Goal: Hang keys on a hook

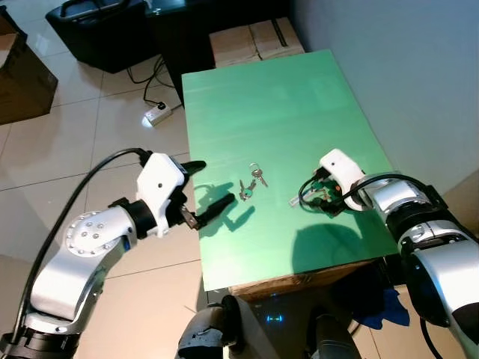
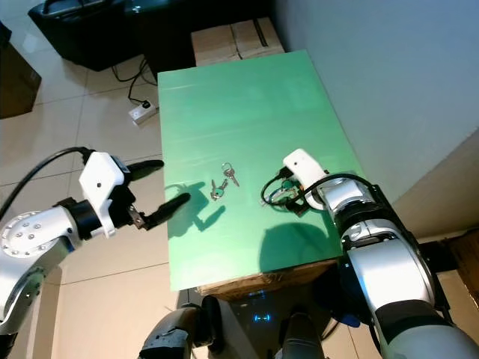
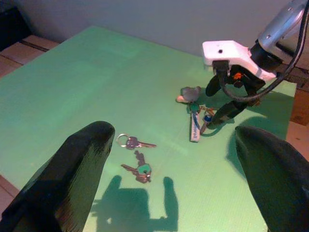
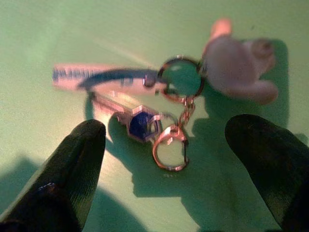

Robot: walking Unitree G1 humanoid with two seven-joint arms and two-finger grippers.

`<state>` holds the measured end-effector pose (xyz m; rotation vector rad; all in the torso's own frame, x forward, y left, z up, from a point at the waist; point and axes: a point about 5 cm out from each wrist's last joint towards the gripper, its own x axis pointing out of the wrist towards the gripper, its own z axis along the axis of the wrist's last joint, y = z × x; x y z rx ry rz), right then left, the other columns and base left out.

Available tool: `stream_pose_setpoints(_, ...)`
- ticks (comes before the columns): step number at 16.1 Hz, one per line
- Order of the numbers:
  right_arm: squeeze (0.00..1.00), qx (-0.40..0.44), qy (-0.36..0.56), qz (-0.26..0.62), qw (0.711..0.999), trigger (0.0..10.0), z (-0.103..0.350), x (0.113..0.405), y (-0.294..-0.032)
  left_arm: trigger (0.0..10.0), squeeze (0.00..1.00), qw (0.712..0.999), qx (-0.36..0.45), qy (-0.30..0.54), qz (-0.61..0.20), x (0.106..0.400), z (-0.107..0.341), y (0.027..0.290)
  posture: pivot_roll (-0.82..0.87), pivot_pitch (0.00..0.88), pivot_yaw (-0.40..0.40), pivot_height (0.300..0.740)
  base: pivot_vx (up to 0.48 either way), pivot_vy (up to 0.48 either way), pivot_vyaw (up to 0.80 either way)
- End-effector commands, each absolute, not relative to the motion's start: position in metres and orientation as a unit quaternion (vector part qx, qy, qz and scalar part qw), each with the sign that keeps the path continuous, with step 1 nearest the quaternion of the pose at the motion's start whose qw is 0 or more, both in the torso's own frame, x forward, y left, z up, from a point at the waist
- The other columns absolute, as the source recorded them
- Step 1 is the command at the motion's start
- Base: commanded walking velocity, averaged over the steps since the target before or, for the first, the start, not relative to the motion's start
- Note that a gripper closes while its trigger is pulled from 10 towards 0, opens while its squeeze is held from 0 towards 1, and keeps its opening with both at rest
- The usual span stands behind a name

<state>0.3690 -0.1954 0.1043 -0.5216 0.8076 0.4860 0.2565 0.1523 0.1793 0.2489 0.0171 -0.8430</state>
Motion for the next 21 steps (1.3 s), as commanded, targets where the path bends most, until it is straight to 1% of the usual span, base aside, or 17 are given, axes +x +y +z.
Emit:
stream_pose_setpoints(1, 0.0, -0.258, 0.395, 0.236, 0.849, 10.0, 0.096, 0.365, -0.193, 10.0, 0.0, 0.905, 0.123, 0.011, -0.407, 0.255, 0.179, 0.154, 0.11, 0.294, 0.153, 0.74, 0.0, 0.0, 0.0)
stream_pose_setpoints(6, 0.0, -0.259, 0.38, 0.223, 0.859, 10.0, 0.082, 0.361, -0.186, 10.0, 0.0, 0.899, 0.123, 0.018, -0.421, 0.252, 0.177, 0.155, 0.11, 0.3, 0.158, 0.74, 0.0, 0.0, 0.0)
stream_pose_setpoints(9, 0.0, -0.26, 0.376, 0.215, 0.863, 10.0, 0.079, 0.36, -0.187, 10.0, 0.0, 0.895, 0.122, 0.022, -0.429, 0.249, 0.177, 0.154, 0.12, 0.306, 0.158, 0.74, 0.0, 0.0, 0.0)
stream_pose_setpoints(10, 0.0, -0.256, 0.372, 0.21, 0.867, 3.7, 0.079, 0.36, -0.187, 10.0, 0.0, 0.894, 0.122, 0.022, -0.43, 0.248, 0.177, 0.154, 0.12, 0.309, 0.159, 0.74, 0.0, 0.0, 0.0)
stream_pose_setpoints(11, 0.0, -0.253, 0.37, 0.208, 0.87, 0.6, 0.079, 0.36, -0.187, 10.0, 0.0, 0.894, 0.122, 0.023, -0.43, 0.248, 0.177, 0.154, 0.12, 0.31, 0.16, 0.74, 0.0, 0.0, 0.0)
stream_pose_setpoints(12, 0.0, -0.251, 0.368, 0.209, 0.871, 0.0, 0.078, 0.36, -0.187, 10.0, 0.0, 0.894, 0.122, 0.024, -0.431, 0.248, 0.176, 0.154, 0.12, 0.311, 0.16, 0.74, 0.0, 0.0, 0.0)
stream_pose_setpoints(15, 0.0, -0.238, 0.359, 0.213, 0.877, 0.0, 0.08, 0.361, -0.186, 10.0, 0.0, 0.893, 0.122, 0.024, -0.432, 0.249, 0.176, 0.152, 0.11, 0.311, 0.16, 0.74, 0.0, 0.0, 0.0)
stream_pose_setpoints(21, 0.0, -0.235, 0.36, 0.224, 0.875, 0.0, 0.081, 0.361, -0.185, 10.0, 0.0, 0.892, 0.124, 0.025, -0.434, 0.25, 0.176, 0.151, 0.11, 0.311, 0.162, 0.74, 0.0, 0.0, 0.0)
